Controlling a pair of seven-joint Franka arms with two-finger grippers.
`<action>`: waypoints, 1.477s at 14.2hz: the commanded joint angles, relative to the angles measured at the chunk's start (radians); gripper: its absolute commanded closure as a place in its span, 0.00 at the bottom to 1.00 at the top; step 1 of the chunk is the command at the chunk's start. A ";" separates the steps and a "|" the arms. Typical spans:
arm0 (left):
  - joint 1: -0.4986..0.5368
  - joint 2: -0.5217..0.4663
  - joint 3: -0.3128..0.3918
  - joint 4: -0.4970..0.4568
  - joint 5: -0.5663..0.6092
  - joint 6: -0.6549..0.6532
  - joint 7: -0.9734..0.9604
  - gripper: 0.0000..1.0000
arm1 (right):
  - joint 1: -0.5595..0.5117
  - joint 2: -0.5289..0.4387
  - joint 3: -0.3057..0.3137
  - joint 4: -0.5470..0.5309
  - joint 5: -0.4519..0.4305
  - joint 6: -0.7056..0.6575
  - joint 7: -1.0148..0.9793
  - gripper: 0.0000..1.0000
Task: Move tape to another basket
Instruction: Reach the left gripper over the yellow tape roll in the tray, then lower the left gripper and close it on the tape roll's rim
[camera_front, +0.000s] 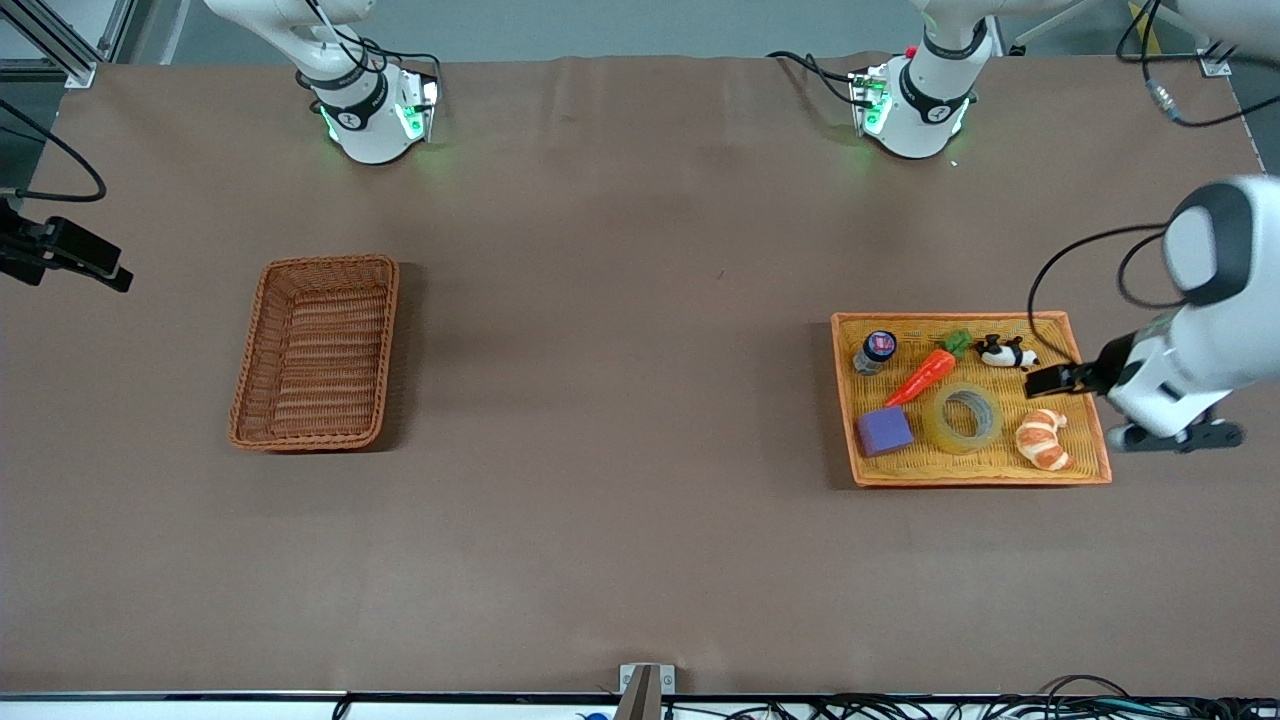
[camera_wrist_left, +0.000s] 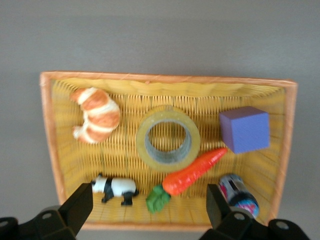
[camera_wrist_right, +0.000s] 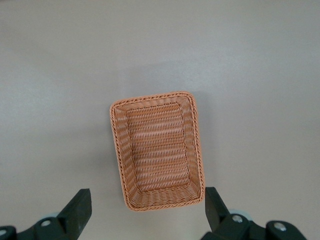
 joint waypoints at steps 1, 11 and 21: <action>-0.001 0.029 0.001 -0.078 -0.003 0.119 0.030 0.00 | 0.000 -0.009 0.000 -0.009 0.001 0.006 0.010 0.00; 0.002 0.176 0.002 -0.144 0.075 0.214 0.016 0.11 | 0.000 -0.007 -0.002 -0.009 0.000 0.008 0.008 0.00; 0.015 0.230 0.001 -0.127 0.083 0.245 0.027 0.50 | -0.001 -0.007 -0.002 -0.008 0.000 0.012 0.008 0.00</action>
